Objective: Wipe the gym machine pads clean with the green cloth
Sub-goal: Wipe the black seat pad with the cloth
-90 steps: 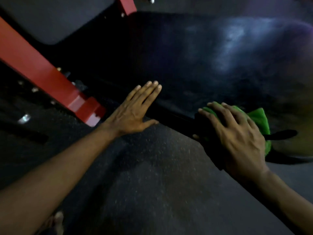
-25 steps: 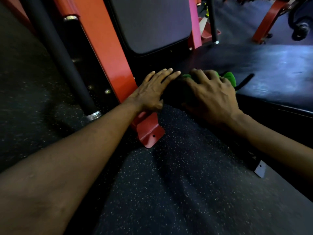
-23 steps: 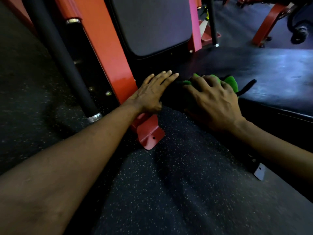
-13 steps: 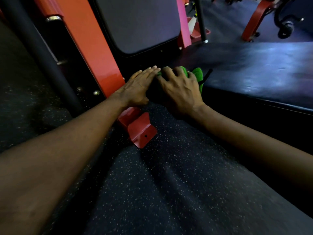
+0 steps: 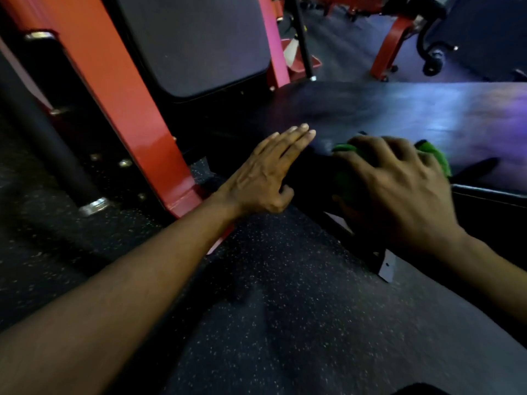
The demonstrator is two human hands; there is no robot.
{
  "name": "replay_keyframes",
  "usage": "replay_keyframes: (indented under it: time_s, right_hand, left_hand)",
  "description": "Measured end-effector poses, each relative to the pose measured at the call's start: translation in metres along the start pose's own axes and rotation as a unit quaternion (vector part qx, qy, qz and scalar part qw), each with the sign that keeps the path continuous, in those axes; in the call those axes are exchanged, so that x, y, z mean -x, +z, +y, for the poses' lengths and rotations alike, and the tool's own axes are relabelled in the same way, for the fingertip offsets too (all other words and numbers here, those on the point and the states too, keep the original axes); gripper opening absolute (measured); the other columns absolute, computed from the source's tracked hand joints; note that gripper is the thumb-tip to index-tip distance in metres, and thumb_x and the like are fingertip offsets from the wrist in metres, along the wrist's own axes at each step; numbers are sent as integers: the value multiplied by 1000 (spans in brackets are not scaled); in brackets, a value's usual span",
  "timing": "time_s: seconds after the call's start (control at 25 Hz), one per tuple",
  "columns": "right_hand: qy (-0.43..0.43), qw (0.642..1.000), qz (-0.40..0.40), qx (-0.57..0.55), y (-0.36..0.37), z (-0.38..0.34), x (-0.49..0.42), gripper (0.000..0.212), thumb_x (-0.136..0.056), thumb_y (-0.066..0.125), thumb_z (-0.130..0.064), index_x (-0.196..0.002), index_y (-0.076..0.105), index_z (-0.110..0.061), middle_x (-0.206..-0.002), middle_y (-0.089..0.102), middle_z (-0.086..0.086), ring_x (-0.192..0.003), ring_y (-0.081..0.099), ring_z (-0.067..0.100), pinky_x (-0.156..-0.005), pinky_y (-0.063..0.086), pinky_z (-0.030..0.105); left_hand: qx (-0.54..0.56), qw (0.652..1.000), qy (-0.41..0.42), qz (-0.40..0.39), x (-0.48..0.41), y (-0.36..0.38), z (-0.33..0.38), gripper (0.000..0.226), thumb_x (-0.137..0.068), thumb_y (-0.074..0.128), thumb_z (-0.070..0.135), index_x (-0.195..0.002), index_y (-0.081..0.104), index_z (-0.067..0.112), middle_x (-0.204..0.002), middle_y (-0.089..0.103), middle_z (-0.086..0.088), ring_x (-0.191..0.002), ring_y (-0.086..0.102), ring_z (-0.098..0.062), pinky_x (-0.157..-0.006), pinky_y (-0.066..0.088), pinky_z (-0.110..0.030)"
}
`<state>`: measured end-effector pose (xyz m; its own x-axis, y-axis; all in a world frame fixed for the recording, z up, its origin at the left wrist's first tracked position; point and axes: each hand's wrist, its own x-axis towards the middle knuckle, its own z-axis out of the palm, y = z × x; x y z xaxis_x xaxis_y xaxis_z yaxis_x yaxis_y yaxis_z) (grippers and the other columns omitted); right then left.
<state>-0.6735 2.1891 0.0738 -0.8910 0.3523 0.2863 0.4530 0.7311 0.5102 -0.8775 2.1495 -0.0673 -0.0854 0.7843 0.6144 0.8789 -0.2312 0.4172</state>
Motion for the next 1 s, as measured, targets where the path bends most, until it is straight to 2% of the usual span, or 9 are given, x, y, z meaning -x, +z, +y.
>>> replay_keyframes:
  time_s: [0.12, 0.24, 0.4, 0.56, 0.68, 0.84, 0.92, 1.0]
  right_hand:
    - [-2, 1000, -25, 5, 17, -21, -26, 55, -88, 58, -52, -135, 52, -26, -136, 52, 5, -117, 52, 36, -84, 47, 52]
    - [-17, 999, -25, -12, 13, -14, -25, 55, -88, 56, -51, -137, 51, -26, -137, 51, 4, -118, 52, 35, -84, 47, 51]
    - [-28, 999, 0, -37, 7, -1, -17, 51, -89, 53, -49, -134, 56, -26, -137, 54, 5, -117, 54, 37, -85, 48, 51]
    - [-25, 998, -47, -15, 14, -16, -41, 54, -82, 62, -51, -128, 57, -24, -133, 53, 6, -115, 53, 36, -81, 49, 50]
    - [-30, 996, -65, -53, 17, -21, -70, 58, -79, 66, -55, -129, 57, -27, -131, 52, 5, -117, 51, 34, -78, 48, 45]
    - [-33, 991, -96, -91, 29, -39, -99, 59, -81, 69, -53, -133, 55, -28, -134, 50, 6, -122, 49, 35, -80, 47, 46]
    - [-31, 990, -93, -98, 28, -42, -100, 59, -82, 68, -52, -134, 55, -27, -135, 50, 6, -122, 49, 35, -83, 48, 48]
    - [-34, 989, -86, -112, 20, -36, -88, 58, -82, 67, -53, -133, 54, -28, -133, 50, 5, -121, 49, 33, -80, 46, 47]
  left_hand:
    - [-7, 1000, 5, 25, -1, 11, 2, 93, -72, 61, 26, -155, 25, 5, -161, 28, -13, -151, 22, -27, -124, 14, -45]
    - [-16, 999, -7, 27, 2, 13, 3, 93, -74, 61, 27, -155, 24, 5, -161, 28, -14, -151, 21, -29, -125, 13, -45]
    - [-45, 995, -79, 31, 18, 8, -13, 98, -69, 59, 22, -158, 20, 10, -165, 18, -10, -154, 11, -24, -126, 6, -41]
    - [-70, 989, -133, 0, 34, 3, -24, 106, -66, 57, 19, -160, 8, 20, -168, 2, -6, -155, -1, -21, -125, 1, -42]
    - [-67, 984, -163, 4, 46, 5, -22, 106, -69, 56, 13, -160, 2, 20, -168, -3, -6, -155, -5, -20, -125, 1, -41]
    - [-90, 980, -171, -45, 57, -6, -34, 106, -75, 58, 10, -160, -5, 24, -168, -7, -5, -155, -4, -20, -125, 4, -46]
    - [-92, 981, -165, -49, 57, -9, -37, 98, -82, 57, 17, -160, -2, 25, -168, -2, -5, -155, 0, -20, -124, 7, -49]
    - [-79, 984, -162, -16, 56, -7, -37, 80, -94, 49, 29, -160, 5, 25, -168, 7, -6, -154, 6, -20, -124, 10, -47]
